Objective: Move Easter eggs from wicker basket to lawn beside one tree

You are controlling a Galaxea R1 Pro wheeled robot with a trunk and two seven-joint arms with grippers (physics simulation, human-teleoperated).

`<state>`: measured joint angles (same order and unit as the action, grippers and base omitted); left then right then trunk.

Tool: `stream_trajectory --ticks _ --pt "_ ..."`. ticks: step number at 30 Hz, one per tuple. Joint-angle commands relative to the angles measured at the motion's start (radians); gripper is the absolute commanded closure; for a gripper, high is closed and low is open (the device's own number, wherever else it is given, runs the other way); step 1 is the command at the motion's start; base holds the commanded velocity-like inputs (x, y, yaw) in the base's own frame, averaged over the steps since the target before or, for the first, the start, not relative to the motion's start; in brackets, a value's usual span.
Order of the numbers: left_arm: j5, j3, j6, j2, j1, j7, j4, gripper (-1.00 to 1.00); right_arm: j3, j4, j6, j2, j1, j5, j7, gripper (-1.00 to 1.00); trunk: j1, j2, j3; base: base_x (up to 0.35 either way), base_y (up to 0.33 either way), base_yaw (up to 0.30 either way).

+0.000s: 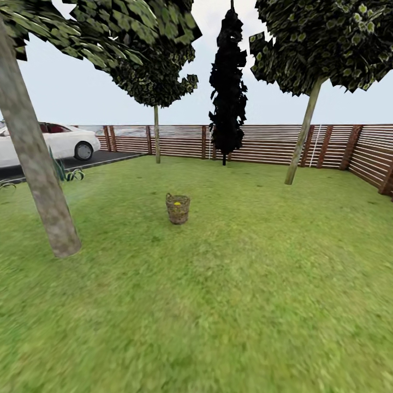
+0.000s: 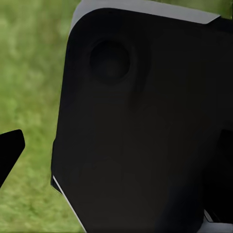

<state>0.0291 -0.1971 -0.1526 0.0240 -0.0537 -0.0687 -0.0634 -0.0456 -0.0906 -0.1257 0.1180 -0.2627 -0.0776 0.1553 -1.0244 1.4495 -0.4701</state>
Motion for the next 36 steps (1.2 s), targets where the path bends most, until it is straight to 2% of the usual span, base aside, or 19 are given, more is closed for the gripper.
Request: stream_trajectory --ticks 1,36 --pt "0.003 -0.005 -0.006 0.001 0.0 -0.003 -0.003 -1.0 -0.005 -0.001 -0.002 0.0 -0.001 -0.008 0.004 -1.0 -0.001 0.0 -0.001 0.34 -0.097 0.0" --pt "0.003 -0.002 -0.006 0.001 0.0 -0.003 -0.003 -1.0 -0.005 -0.001 -0.002 0.0 -0.001 -0.009 0.004 -1.0 -0.001 0.0 -0.001 0.34 -0.097 0.0"
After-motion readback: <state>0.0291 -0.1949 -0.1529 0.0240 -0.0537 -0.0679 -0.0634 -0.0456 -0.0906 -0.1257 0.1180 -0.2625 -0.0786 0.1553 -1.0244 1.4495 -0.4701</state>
